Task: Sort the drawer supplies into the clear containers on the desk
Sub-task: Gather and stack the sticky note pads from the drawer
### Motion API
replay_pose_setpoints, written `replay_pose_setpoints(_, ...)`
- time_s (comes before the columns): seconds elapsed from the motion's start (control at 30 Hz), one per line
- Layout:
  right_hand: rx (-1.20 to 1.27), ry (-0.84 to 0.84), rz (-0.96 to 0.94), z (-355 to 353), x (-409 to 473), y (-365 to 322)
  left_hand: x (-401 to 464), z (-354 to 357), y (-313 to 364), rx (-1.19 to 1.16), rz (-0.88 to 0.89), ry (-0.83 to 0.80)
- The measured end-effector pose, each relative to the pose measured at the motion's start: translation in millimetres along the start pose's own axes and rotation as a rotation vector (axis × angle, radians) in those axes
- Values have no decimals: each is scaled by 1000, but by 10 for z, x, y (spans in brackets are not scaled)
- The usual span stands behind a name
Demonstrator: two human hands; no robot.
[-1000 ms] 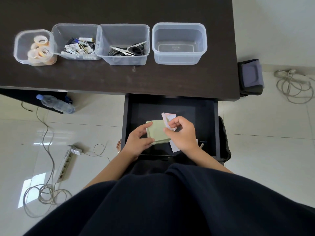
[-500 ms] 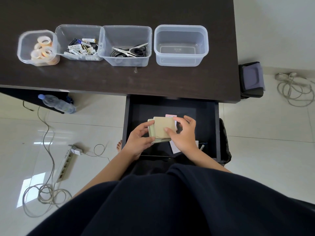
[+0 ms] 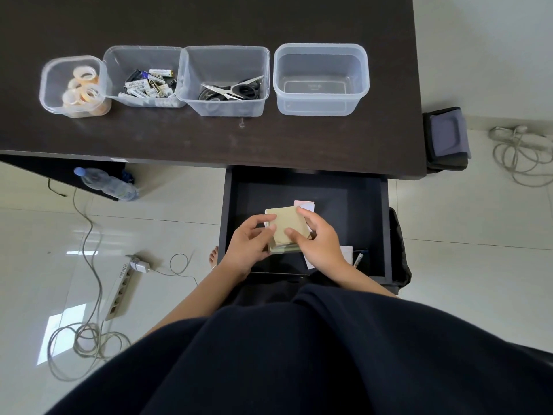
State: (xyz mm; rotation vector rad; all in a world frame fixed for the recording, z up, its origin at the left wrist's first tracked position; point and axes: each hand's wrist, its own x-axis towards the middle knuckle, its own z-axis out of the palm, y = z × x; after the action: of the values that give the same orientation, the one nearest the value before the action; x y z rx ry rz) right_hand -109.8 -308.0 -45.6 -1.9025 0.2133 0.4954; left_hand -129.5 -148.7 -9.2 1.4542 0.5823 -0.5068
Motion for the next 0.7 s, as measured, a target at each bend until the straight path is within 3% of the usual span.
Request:
replay_pose_setpoints(0.2,95,25,22,-116,39,31,41,-64,-107,84,42,128)
replay_pose_setpoints(0.33,-200,82,84,-472,164,321,18,-109,-143,118,20,118)
replay_pose_setpoints(0.5,-579,-113,245,-771,210,795,-1,-139,-213,147,-30,63)
replay_pose_setpoints(0.6,-690,-165,197,-768,178,916,3,-138,-244,146,-39,60)
replay_pose_setpoints(0.7,-696,-115,150,-745,186,864,3,-143,-273,134,-51,71)
